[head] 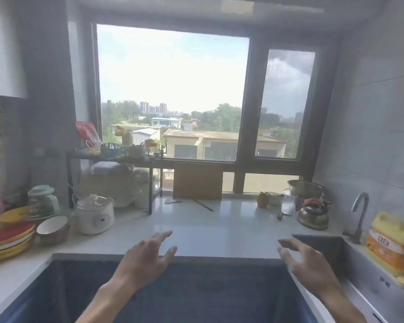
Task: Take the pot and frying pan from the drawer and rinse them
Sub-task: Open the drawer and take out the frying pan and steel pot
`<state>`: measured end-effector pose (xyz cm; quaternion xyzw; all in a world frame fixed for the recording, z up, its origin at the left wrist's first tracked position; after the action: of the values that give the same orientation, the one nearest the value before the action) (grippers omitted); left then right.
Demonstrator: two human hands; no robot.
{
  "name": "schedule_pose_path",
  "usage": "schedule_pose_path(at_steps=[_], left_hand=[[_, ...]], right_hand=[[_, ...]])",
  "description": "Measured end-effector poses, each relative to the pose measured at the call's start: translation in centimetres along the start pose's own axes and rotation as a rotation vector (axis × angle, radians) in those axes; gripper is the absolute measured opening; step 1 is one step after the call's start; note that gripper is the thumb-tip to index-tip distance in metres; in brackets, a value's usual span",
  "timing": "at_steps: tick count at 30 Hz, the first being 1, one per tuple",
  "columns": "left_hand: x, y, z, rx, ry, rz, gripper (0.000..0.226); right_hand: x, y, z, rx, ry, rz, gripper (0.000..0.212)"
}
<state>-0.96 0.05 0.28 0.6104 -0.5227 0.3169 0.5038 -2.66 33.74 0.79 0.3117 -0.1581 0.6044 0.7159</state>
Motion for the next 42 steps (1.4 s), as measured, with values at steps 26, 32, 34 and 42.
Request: schedule_pose_path(at_steps=[26, 32, 34, 42], left_hand=[[-68.3, 25.5, 14.1, 0.414, -0.540, 0.624, 0.036], [-69.1, 26.9, 14.7, 0.490, -0.669, 0.306, 0.021], [-69.4, 27.4, 15.0, 0.447, -0.630, 0.363, 0.020], [-69.7, 28.7, 15.4, 0.407, -0.624, 0.445, 0.013]], right_hand=[[-49.7, 26.1, -47.5, -0.421, 0.062, 0.696, 0.050], [-51.0, 27.4, -48.5, -0.257, 0.119, 0.489, 0.016], [-50.9, 27.6, -48.3, -0.236, 0.136, 0.487, 0.018], [-52.7, 28.1, -49.2, -0.277, 0.185, 0.384, 0.009]])
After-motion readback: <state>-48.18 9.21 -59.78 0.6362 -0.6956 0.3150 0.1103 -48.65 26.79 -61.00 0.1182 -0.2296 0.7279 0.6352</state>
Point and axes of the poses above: each hand's wrist, its own y-axis towards the middle knuckle, its own x-axis out of the back of the hand, z = x × y, the point moved 1 cm from there along y, towards the middle knuckle, and after that the axes turned 9 degrees about y, right-handed, at the moved point
